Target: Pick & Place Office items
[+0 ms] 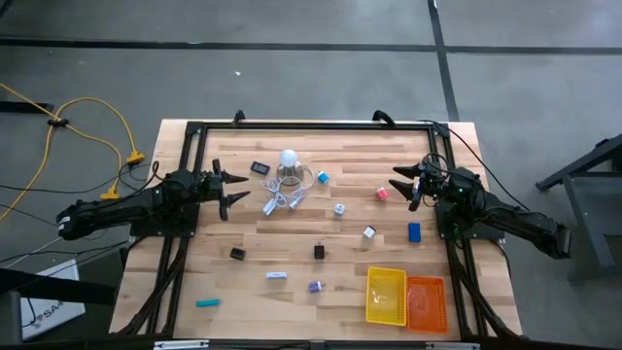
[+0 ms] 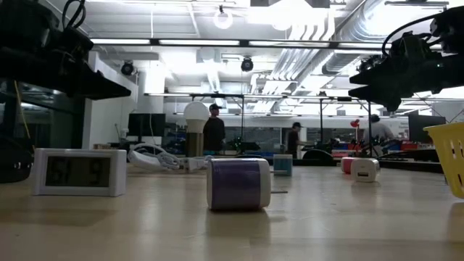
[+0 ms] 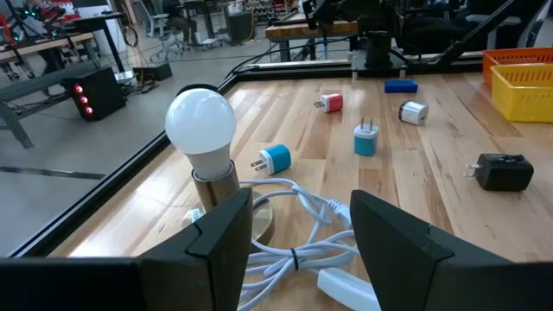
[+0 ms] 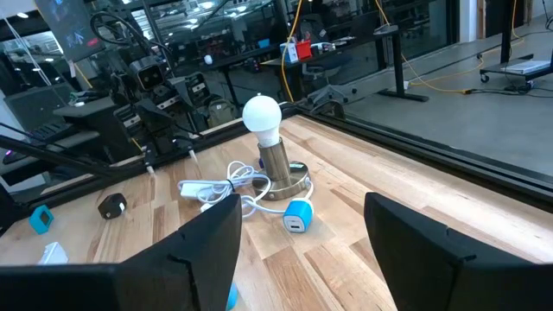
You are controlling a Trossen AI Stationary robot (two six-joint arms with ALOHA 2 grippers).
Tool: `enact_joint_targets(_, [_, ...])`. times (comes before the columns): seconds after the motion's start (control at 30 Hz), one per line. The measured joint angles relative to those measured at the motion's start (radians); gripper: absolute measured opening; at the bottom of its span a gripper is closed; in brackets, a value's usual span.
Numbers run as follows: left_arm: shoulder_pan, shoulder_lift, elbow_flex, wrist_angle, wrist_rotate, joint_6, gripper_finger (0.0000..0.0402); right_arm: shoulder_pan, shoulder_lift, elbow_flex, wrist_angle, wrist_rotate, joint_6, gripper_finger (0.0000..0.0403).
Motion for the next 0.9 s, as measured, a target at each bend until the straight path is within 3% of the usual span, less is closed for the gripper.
enact_joint_targets(0.77, [0.000, 0.000, 0.000, 0.013, -0.018, -0.001, 0.0189, 0.000, 0.000, 0.000, 0.000, 0.000, 0.000, 0.0232])
enact_joint_targets(0.9, [-0.001, 0.000, 0.000, 0.017, -0.018, -0.057, 0.0189, 0.000, 0.000, 0.000, 0.000, 0.000, 0.000, 0.0232])
